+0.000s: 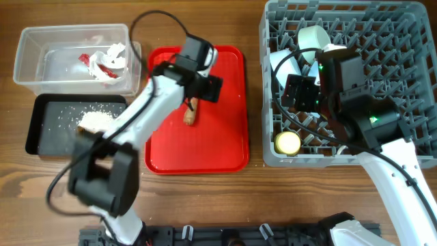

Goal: Sort waste into correct bins and load items into the dishwasher rack
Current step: 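Grasp the carrot on the red tray with the left gripper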

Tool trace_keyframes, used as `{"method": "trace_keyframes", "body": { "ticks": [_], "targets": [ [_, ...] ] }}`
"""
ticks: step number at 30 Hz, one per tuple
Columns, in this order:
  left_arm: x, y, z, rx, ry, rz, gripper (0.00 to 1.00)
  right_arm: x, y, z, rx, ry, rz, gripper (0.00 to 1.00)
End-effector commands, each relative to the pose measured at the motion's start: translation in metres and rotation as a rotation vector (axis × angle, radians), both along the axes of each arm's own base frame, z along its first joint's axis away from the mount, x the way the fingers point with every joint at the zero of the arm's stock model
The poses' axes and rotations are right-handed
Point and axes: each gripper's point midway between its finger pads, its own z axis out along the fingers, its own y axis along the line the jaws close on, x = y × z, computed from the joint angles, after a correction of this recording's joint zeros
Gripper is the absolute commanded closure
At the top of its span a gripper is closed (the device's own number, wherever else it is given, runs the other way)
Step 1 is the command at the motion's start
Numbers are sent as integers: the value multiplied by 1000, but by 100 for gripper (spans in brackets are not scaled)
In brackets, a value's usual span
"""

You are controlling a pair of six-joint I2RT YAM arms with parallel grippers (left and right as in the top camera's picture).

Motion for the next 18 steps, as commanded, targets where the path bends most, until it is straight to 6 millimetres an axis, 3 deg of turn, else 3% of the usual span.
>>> {"method": "trace_keyframes", "body": {
  "ticks": [1, 6, 10, 11, 12, 15, 18],
  "targets": [
    [0, 13, -45, 106, 79, 27, 25, 0, -5, 9, -22, -17, -9, 0],
    [-17, 28, -63, 97, 189, 200, 24, -3, -6, 7, -24, -5, -10, 0],
    [-37, 37, -81, 117, 249, 226, 27, -3, -6, 6, -21, -2, -15, 0],
    [-39, 37, -83, 119, 253, 226, 30, -3, -6, 6, -11, -3, -26, 0],
    [-41, 38, -85, 118, 260, 236, 44, -3, -5, 7, -6, -3, -28, 0],
    [-47, 40, -93, 110, 271, 270, 50, -4, -5, 6, -7, 2, -27, 0],
    [-47, 40, -95, 108, 269, 270, 81, -4, -5, 6, -7, 1, -27, 0]
  ]
}}
